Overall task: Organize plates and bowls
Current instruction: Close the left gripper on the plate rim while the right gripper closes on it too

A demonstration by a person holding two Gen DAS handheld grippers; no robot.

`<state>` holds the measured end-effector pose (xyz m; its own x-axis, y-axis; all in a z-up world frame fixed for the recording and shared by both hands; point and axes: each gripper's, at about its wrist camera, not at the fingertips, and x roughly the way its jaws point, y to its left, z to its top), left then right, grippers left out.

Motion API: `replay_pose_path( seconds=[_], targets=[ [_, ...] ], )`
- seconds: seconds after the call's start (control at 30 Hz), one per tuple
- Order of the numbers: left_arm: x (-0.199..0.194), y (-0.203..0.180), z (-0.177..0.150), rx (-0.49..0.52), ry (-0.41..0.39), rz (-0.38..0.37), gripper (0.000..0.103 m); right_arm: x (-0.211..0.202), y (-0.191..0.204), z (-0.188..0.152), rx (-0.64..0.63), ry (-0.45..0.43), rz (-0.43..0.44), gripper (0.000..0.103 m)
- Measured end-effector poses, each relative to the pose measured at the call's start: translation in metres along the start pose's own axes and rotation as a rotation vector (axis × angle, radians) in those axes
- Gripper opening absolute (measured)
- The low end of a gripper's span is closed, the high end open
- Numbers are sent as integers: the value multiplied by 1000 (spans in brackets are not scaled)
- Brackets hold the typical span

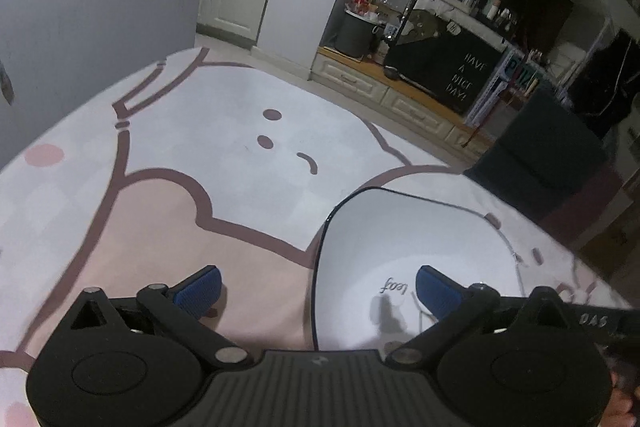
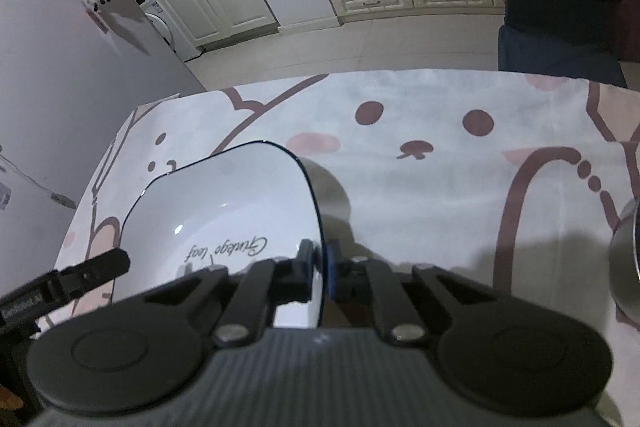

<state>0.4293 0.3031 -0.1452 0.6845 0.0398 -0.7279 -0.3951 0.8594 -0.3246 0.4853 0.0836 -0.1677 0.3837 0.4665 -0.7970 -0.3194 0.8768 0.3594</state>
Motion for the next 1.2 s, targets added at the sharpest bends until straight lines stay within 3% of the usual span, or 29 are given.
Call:
replay_pose_path(
  seconds=[0.13, 0.23, 0.33, 0.47, 0.63, 0.87, 1.2],
  targets=[
    [4, 8, 2, -66, 20, -59, 66, -3, -3, 0, -7, -3, 8, 9],
    [6, 14, 1, -94, 29, -58, 52, -6, -10, -2, -18, -15, 43, 9],
    [7, 19, 1, -118, 35, -69, 42, -6, -10, -3, -45, -17, 50, 9],
    [9, 21, 2, -135, 43, -88, 39, -6, -12, 0, -47, -1, 58, 9],
    [12, 23, 2, -129, 61, -107, 15, -3, -20, 2, -13, 24, 97, 9],
    [19, 21, -1, -85, 113, -128, 11, 1, -31, 5, -6, 35, 134, 9],
    [21, 22, -4, -95, 108, -147, 10, 9, -50, 6, 52, 55, 199, 9]
  ],
)
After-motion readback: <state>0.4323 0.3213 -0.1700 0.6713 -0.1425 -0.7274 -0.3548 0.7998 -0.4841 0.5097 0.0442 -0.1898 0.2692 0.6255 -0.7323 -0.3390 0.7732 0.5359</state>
